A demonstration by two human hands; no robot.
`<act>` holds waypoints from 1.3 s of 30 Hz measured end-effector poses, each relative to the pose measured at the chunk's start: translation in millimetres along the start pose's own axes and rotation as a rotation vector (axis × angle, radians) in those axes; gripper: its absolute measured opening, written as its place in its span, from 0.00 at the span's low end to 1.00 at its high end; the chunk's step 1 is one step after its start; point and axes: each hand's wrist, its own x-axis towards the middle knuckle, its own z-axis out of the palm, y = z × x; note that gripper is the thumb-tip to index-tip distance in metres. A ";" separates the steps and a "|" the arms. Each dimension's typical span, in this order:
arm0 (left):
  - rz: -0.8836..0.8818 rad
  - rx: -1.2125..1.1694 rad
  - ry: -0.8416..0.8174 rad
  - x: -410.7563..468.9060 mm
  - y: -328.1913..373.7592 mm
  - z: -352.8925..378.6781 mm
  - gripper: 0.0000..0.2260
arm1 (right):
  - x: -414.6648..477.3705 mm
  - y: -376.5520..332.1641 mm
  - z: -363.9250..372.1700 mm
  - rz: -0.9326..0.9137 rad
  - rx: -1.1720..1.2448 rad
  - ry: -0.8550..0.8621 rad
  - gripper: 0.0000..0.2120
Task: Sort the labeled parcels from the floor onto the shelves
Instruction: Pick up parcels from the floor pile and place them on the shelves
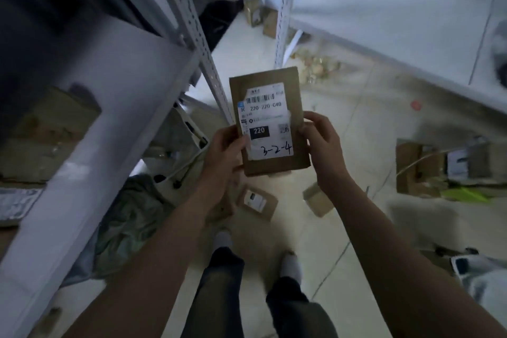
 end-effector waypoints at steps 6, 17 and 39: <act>0.220 -0.094 0.127 -126.0 110.1 -5.5 0.14 | -67.1 -150.5 1.8 -0.272 -0.036 -0.221 0.14; 0.469 -0.186 0.625 -358.1 112.6 -128.4 0.21 | -226.7 -226.1 146.2 -0.518 -0.208 -0.936 0.30; 0.674 -0.214 1.165 -653.6 37.6 -452.0 0.29 | -557.1 -179.6 481.5 -0.583 -0.258 -1.387 0.33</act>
